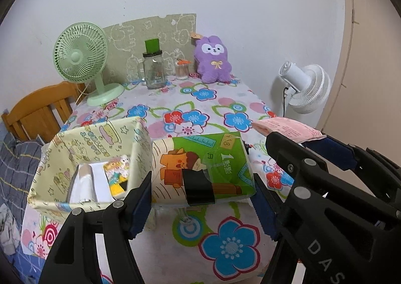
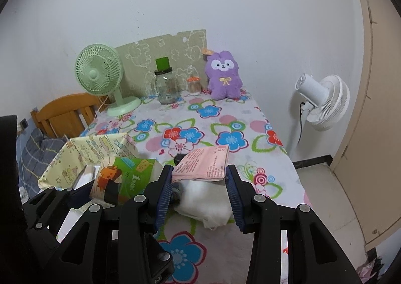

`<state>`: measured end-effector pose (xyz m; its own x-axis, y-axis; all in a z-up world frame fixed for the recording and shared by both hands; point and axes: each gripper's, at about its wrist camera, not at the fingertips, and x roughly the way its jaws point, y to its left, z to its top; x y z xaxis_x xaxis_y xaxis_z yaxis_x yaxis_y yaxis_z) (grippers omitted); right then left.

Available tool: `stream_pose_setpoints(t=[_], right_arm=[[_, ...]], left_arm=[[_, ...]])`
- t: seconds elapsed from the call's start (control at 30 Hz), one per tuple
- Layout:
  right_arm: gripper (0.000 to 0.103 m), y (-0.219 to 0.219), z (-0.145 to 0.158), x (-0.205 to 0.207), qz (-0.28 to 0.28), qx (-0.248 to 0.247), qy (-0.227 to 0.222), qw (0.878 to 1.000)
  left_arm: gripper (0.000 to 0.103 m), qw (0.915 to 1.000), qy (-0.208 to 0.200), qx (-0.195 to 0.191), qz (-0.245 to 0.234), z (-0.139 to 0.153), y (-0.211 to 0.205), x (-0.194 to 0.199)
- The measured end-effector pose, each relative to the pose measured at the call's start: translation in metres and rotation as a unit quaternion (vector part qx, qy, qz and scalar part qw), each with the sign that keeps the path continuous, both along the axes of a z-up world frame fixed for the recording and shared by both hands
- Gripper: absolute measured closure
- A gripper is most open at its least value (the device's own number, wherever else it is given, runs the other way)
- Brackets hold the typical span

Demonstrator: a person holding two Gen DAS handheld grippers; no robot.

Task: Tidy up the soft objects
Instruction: 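Grasp and lift the green tissue pack with left tool while right tool lifts the pink packet, then carry the green tissue pack and pink packet toward the yellow-green paper box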

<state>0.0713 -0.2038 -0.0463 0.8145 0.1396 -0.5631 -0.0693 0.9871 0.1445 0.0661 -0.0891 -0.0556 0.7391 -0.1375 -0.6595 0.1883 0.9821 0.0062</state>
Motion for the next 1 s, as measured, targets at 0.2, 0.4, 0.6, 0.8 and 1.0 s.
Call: stream_pose_setpoints(t=[0.2, 0.4, 0.6, 0.8, 1.0], right_arm=[[0.079, 0.014, 0.014, 0.004, 0.013, -0.006, -0.011, 1.0], [0.079, 0.028, 0.014, 0.013, 0.026, -0.006, -0.008, 1.0], [0.079, 0.035, 0.005, 0.02, 0.039, -0.008, 0.005, 0.999], [0.065, 0.029, -0.005, 0.026, 0.036, -0.005, 0.022, 0.999], [0.047, 0.013, -0.02, 0.024, 0.016, -0.001, 0.035, 0.999]], left_arm=[[0.029, 0.9999, -0.008, -0.004, 0.004, 0.011, 0.014, 0.006], [0.029, 0.9999, -0.004, -0.002, 0.015, 0.009, 0.028, 0.012], [0.029, 0.9998, 0.009, -0.007, 0.016, 0.0, 0.034, 0.016], [0.029, 0.9997, 0.02, -0.011, 0.008, -0.008, 0.028, 0.018], [0.029, 0.9991, 0.037, -0.021, -0.006, -0.022, 0.016, 0.017]])
